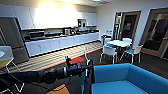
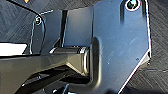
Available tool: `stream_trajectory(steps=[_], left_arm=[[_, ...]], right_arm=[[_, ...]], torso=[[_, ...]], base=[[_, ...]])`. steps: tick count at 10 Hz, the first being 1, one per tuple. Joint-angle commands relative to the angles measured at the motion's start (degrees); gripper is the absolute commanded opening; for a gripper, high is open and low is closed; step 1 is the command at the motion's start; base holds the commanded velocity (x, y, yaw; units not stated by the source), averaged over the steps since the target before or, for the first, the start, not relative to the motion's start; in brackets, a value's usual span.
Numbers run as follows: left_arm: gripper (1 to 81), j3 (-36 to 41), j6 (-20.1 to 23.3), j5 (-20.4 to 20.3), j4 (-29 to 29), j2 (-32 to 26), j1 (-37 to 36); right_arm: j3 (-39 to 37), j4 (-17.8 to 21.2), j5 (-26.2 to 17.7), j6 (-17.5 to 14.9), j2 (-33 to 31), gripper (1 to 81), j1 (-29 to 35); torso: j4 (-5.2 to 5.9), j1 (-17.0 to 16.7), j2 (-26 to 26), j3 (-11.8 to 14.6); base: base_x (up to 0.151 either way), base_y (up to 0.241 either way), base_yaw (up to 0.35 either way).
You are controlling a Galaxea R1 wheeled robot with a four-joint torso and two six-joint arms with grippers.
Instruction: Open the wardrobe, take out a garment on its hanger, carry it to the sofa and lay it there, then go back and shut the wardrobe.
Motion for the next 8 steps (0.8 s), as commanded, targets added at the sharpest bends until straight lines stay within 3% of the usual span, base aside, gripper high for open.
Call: stream_trajectory(steps=[1,8], left_arm=[[1.0,1.85,0.15,-2.35,1.61,-0.65,-8.54],[1.0,2.11,0.24,-2.27,1.61,-1.09,-8.63]], right_arm=[[0.32,-0.54,-3.57,-0.23,-0.22,81.1,2.22],[0.15,-0.54,-3.57,-0.23,-0.14,81.1,2.13]], torso=[[0.0,0.01,0.0,0.0],[0.0,0.01,0.0,0.0]], base=[[0.0,0.0,-0.271],[0.0,0.0,-0.271]])
